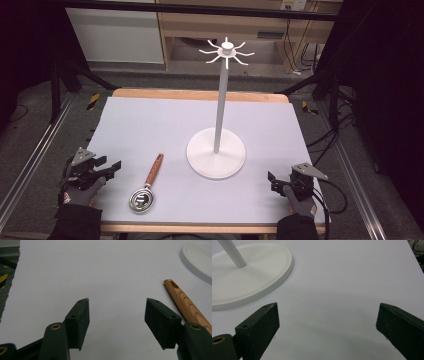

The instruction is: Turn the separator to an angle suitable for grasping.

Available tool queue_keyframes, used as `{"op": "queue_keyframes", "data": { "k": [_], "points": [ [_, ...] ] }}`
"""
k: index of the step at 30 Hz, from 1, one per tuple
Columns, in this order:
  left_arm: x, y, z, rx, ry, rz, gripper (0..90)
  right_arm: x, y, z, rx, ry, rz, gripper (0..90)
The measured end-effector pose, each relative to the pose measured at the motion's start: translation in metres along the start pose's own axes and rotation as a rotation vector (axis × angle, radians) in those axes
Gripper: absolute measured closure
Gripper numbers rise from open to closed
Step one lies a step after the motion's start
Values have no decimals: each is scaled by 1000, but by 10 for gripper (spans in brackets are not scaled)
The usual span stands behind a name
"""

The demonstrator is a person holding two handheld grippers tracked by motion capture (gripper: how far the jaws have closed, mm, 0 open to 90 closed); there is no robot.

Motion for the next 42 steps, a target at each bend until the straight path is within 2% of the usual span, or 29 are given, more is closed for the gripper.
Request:
{"op": "queue_keyframes", "data": {
  "k": [4, 11, 12, 22, 23, 26, 41, 42],
  "points": [
    [-7, 3, -5, -14, -14, 16, 402, 6, 2, -1, -12, -10, -16, 46],
    [-23, 5, -6, 2, -47, 59, 400, 14, 2, 0, 2, 7, -39, 67],
    [-25, 6, -6, -1, -51, 62, 396, 14, 2, 0, -2, -3, -40, 66],
    [-45, 12, -7, 24, -81, 106, 374, 13, 2, 0, -10, 2, -18, 62],
    [-49, 14, -7, 34, -86, 120, 372, 13, 2, 1, 1, 2, -14, 61],
    [-54, 16, -6, 47, -88, 139, 371, 13, 1, 3, 15, -1, -17, 61],
    [-75, 26, -4, 101, -105, 203, 371, 11, 2, 1, 11, 7, 6, 60],
    [-79, 28, -2, 115, -104, 218, 371, 11, 2, 1, 10, 4, 4, 59]
  ]
}}
Point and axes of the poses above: each handheld gripper's, and its own axes: z roughly forward along the jaws, y roughly out of its top, x roughly to its left, the point moved 5 cm from there along z, roughly forward along the jaws, and after that the axes turned 14 degrees about x, right-handed, at the moved point
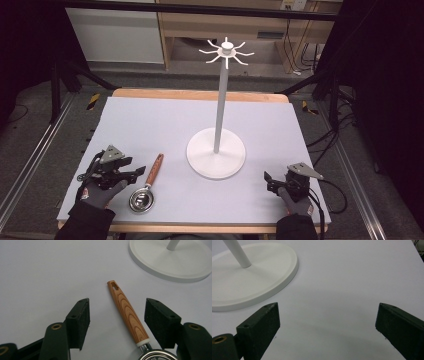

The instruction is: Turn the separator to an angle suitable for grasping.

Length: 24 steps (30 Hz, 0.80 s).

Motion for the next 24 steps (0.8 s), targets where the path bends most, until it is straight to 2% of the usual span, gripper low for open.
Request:
{"op": "queue_keyframes", "data": {
  "k": [6, 10, 13, 17, 24],
  "points": [
    [-5, 10, 3, 15, -2, 20, 371, -1, 0, -1, -1, -1, 6, 58],
    [-10, 15, 11, 41, -2, 33, 370, -2, -1, 0, 5, 0, 6, 58],
    [-11, 16, 16, 50, -8, 29, 376, -2, -2, 1, 10, -2, 5, 58],
    [-14, 15, 25, 90, -5, 42, 383, -2, -2, 1, 15, 1, 2, 58],
    [-19, 10, 37, 147, 23, 69, 414, -3, -2, 2, 27, 1, 5, 58]
  ]
}}
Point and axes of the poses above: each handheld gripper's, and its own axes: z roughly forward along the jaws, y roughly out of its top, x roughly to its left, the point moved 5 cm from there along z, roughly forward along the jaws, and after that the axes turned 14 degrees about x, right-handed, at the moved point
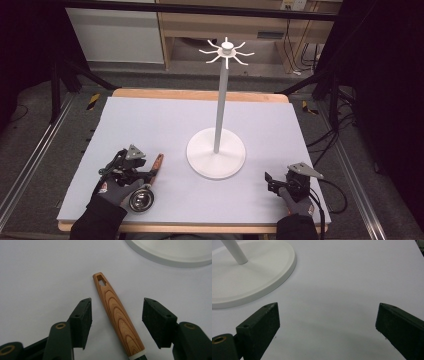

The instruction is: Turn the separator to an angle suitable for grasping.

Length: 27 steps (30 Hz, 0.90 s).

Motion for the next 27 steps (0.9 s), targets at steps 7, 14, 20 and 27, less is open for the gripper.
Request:
{"op": "queue_keyframes", "data": {
  "k": [7, 14, 20, 27],
  "points": [
    [-2, -1, 8, 35, 10, -3, 439, 1, -1, 2, 9, -2, -6, 58],
    [-5, -3, 14, 62, -3, -24, 506, 1, -1, 3, 19, -3, -11, 58],
    [-5, -3, 18, 83, -5, -39, 560, 2, -1, 4, 25, 1, -13, 58],
    [-6, -4, 21, 99, -18, -75, 606, 2, -2, 5, 31, 2, -15, 58]
  ]
}}
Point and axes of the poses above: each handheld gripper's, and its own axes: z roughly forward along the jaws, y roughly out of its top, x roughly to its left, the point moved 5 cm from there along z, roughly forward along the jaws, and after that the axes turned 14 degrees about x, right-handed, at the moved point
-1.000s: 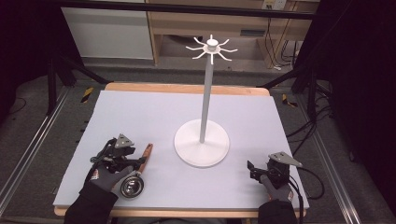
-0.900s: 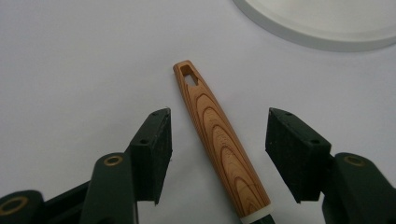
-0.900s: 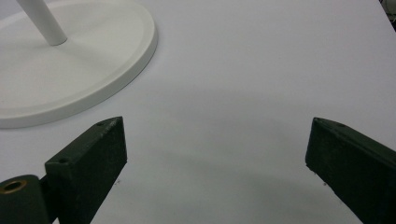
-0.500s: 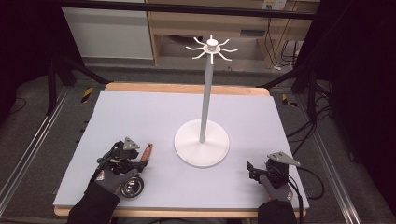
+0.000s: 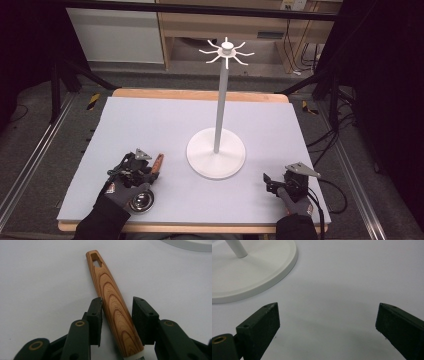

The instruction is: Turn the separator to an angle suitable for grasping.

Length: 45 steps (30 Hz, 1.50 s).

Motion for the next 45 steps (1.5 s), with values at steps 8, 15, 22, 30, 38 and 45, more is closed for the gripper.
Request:
{"op": "queue_keyframes", "data": {
  "k": [8, 15, 22, 30, 38, 45],
  "points": [
    [1, -1, 0, 9, -11, -18, 611, 0, 0, 0, 7, 4, 0, 58],
    [3, -3, -3, 16, -22, -19, 637, 1, 0, 0, 10, 6, 1, 58],
    [5, -5, -7, 16, -34, -10, 665, 1, -1, 1, 15, 8, 0, 58],
    [1, -8, -8, 23, -55, 27, 670, 1, -1, 1, 18, 10, -1, 58],
    [-1, -5, -5, 29, -31, 38, 622, 1, -1, 1, 21, 12, -1, 58],
    [-1, 6, -5, 8, -9, 36, 534, 0, -1, 2, 27, 17, 5, 58]
  ]
}}
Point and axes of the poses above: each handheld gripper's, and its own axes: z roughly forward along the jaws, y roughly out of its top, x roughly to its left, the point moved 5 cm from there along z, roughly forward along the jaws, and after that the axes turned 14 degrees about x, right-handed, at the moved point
